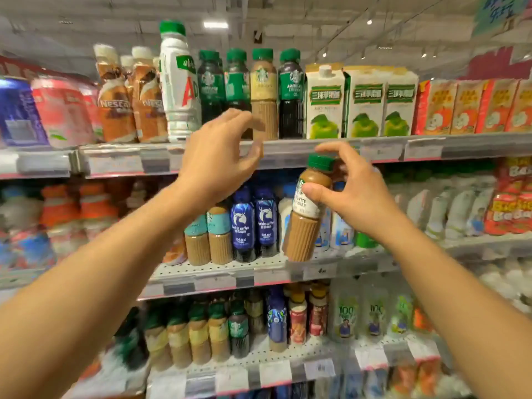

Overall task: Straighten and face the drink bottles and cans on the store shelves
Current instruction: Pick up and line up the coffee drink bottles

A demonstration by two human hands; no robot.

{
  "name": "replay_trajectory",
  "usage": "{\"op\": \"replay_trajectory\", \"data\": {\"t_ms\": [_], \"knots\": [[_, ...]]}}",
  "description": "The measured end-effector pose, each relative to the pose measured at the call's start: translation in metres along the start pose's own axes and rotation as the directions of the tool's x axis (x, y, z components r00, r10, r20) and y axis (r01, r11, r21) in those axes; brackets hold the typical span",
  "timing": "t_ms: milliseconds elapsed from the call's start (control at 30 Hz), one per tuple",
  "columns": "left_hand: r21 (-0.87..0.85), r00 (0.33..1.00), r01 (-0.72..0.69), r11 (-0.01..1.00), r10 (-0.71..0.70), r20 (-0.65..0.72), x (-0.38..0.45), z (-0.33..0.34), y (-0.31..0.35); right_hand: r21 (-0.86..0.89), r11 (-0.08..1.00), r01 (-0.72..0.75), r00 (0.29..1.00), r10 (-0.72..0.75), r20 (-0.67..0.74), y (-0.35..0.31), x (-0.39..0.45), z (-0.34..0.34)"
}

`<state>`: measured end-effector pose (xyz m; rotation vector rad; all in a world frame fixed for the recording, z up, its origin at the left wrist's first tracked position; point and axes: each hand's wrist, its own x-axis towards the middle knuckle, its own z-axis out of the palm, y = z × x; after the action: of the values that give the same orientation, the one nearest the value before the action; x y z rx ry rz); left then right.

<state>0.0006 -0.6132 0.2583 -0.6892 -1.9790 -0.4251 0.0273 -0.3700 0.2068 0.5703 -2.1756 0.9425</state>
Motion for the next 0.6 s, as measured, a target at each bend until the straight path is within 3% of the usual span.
{"op": "replay_trajectory", "data": {"t_ms": [200, 333, 467, 600], "knots": [[0.012, 0.969, 0.099, 0.995, -0.099, 0.226, -0.164, 0.022, -0.011, 0.106, 0.986, -0.131, 0.987, 0.120, 0.108, 0.015, -0.062, 0.058], [0.032, 0.911, 0.234, 0.972, -0.230, 0.342, -0.246, 0.038, -0.031, 0.124, 0.965, -0.231, 0.964, 0.211, 0.160, 0.023, -0.099, 0.088], [0.131, 0.767, 0.334, 0.933, -0.350, 0.538, -0.301, 0.066, -0.044, 0.029, 0.947, -0.320, 0.934, 0.311, 0.175, 0.028, -0.135, 0.108], [0.251, 0.610, 0.308, 0.918, -0.392, 0.688, -0.320, 0.100, -0.064, -0.016, 0.920, -0.392, 0.898, 0.387, 0.208, 0.038, -0.171, 0.120]]}}
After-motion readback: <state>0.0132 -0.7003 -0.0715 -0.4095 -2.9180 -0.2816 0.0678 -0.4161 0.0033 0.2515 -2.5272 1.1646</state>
